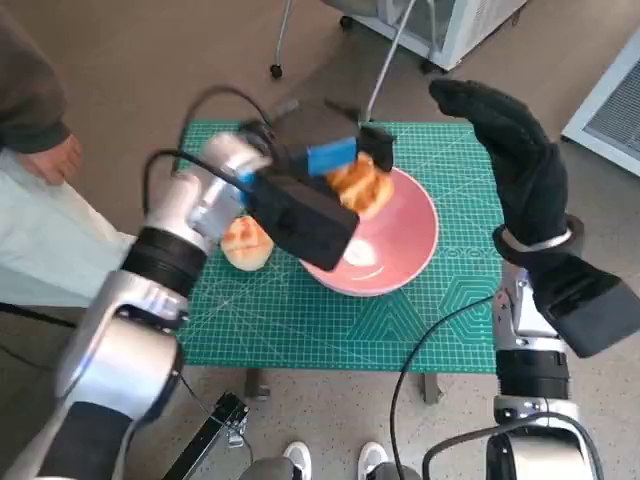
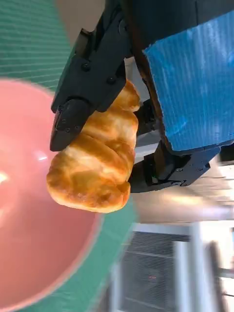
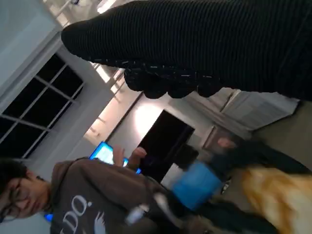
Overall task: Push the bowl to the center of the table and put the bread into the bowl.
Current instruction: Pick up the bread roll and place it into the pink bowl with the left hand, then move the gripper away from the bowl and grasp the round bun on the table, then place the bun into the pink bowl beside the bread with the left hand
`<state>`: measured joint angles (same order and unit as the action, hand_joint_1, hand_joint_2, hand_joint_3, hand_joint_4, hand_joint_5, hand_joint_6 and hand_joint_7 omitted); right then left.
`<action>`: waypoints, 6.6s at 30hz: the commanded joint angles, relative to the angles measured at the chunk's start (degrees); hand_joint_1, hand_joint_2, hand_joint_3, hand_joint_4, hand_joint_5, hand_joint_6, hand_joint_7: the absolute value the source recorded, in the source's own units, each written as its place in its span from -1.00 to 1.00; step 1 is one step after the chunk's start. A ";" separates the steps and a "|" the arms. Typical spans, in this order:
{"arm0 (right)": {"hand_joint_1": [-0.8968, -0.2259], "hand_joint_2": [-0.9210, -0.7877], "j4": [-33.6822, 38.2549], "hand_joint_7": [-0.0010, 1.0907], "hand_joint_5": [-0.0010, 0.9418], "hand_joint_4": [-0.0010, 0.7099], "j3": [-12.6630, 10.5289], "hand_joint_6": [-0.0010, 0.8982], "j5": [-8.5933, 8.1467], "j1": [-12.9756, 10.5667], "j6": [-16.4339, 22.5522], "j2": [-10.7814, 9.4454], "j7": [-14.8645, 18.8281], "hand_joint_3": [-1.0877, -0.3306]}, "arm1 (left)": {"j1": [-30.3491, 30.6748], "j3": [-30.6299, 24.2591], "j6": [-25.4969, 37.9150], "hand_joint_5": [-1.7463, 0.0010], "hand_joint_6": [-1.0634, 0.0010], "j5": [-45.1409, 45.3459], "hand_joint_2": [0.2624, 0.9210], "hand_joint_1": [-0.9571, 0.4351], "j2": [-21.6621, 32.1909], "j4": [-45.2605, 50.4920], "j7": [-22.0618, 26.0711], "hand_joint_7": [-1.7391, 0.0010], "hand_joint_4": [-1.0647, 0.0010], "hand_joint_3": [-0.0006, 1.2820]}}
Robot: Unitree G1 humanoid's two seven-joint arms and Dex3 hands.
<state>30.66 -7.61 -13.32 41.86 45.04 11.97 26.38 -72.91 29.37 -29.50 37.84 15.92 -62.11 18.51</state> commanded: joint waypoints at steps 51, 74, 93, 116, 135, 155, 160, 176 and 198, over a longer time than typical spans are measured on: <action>-0.20 -1.00 -0.37 0.14 -0.99 -0.41 -0.89 -1.00 -0.34 -0.91 -1.88 -0.04 -1.25 -0.19 | 19.95 -18.45 8.70 1.00 0.24 -16.94 0.84 0.23 29.69 34.49 23.56 0.72 0.31 -1.00; -0.18 -1.00 0.45 0.17 -0.98 -0.40 -0.35 -1.00 -0.79 -0.12 -1.55 0.18 0.09 -0.19 | 19.71 -10.01 5.12 1.00 0.27 -8.34 0.76 0.26 24.94 22.71 18.30 0.81 0.39 -1.00; -0.16 -1.00 -1.56 0.17 -0.98 -0.40 -0.44 -1.00 -1.64 -1.04 -2.72 1.40 1.34 -0.19 | 13.66 0.24 4.33 1.00 0.29 2.21 0.77 0.29 13.81 3.79 8.61 0.85 0.44 -1.00; -0.17 -1.00 -2.87 0.15 -0.98 -0.40 -0.75 -1.00 -0.90 -1.89 -2.94 2.61 0.80 -0.18 | 8.36 6.12 3.35 -0.50 0.02 7.77 1.00 0.37 13.05 -7.62 1.58 -0.37 -0.04 -0.73; -0.11 -1.00 -1.58 0.15 -0.98 -0.40 -0.58 -1.00 -0.75 -1.22 -1.97 2.14 0.81 -0.19 | 3.18 -0.79 5.63 -0.46 -0.08 2.38 1.00 0.37 19.24 -6.48 -0.11 -0.45 -0.04 -0.76; -0.10 -1.00 -0.68 0.14 -0.98 -0.40 -0.21 -1.00 -1.31 0.03 -2.17 1.24 1.16 -0.19 | 4.21 -8.09 1.27 -0.38 -0.05 -6.39 1.00 0.38 16.91 14.12 2.11 -0.47 -0.16 -0.80; -0.08 -1.00 -0.85 0.14 -0.98 -0.40 0.02 -1.00 -1.14 0.03 -2.06 0.84 1.05 -0.19 | 4.87 -6.96 -1.64 -0.42 -0.08 -6.39 1.00 0.38 13.59 15.41 1.30 -0.44 -0.11 -0.79; -0.15 -1.00 -3.35 0.15 -0.98 -0.40 0.04 -1.00 -1.76 -0.89 -2.74 1.34 1.32 -0.18 | 5.67 -4.19 9.60 0.49 0.58 -8.78 0.77 0.29 5.82 14.53 18.74 0.17 0.54 -0.76; -0.16 -1.00 -2.52 0.21 -0.98 -0.39 0.02 -1.00 -0.86 -0.41 -2.35 1.71 0.56 -0.17 | 9.19 -7.00 5.83 0.82 0.25 -11.40 0.83 0.23 7.22 19.81 16.38 0.29 0.04 -0.93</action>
<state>27.44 -7.79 -15.24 41.93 43.06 13.57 27.14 -64.41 23.59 -21.99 28.01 22.44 -43.23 35.64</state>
